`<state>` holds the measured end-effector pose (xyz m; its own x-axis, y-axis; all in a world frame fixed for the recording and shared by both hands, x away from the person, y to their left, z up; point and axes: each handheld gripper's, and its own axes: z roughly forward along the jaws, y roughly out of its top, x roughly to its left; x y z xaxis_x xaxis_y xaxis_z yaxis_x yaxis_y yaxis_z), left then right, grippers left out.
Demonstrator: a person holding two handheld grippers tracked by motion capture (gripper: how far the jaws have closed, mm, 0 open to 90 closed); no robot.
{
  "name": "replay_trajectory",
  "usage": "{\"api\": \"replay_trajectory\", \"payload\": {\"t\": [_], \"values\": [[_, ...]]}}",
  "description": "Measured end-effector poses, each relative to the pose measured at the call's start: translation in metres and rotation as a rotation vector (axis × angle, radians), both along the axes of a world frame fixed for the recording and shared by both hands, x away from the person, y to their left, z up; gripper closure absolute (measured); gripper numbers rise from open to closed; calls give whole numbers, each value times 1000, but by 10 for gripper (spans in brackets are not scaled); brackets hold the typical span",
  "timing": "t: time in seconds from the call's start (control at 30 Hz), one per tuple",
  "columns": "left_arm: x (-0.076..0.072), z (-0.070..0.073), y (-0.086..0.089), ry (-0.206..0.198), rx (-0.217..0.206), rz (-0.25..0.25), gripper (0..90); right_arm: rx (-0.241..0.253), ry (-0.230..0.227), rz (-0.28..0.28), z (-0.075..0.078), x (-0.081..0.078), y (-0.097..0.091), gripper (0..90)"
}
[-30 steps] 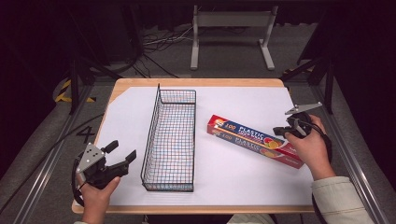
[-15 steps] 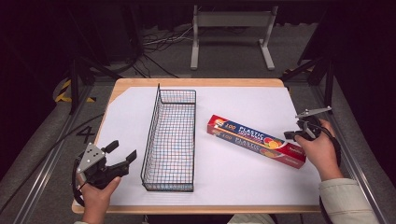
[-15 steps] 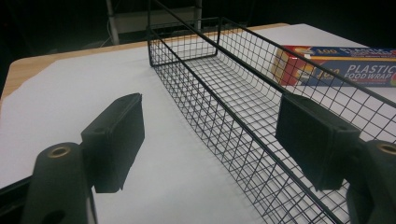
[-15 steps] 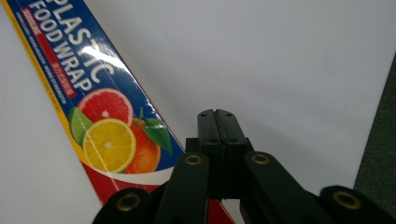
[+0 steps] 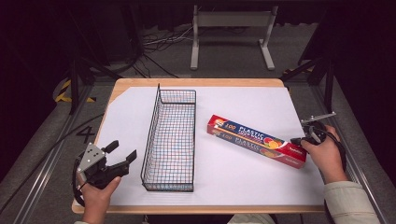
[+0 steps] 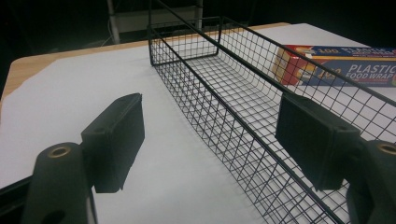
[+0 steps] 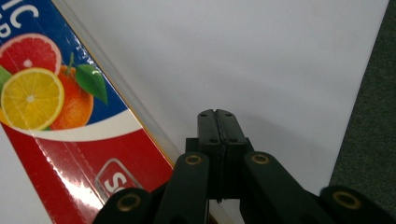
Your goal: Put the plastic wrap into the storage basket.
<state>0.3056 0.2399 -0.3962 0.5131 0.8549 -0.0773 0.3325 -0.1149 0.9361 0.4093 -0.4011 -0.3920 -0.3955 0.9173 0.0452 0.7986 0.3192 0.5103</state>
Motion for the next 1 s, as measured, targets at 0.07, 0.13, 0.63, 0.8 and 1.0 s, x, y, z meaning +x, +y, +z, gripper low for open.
{"api": "replay_trajectory", "payload": {"t": [0.07,0.13,0.63,0.8,1.0], "values": [[0,0,0,0,0,-1,243,-3,8,4,-1,-1,-1,900],[0,0,-1,0,3,3,243,-3,12,2,0,-2,-2,900],[1,0,-1,-2,-9,0,243,42,59,38,1,-25,4,900],[1,1,-2,-2,-8,-4,243,60,80,65,0,-40,11,900],[2,1,-3,-2,-9,-5,243,35,107,126,-2,-53,23,900]]}}
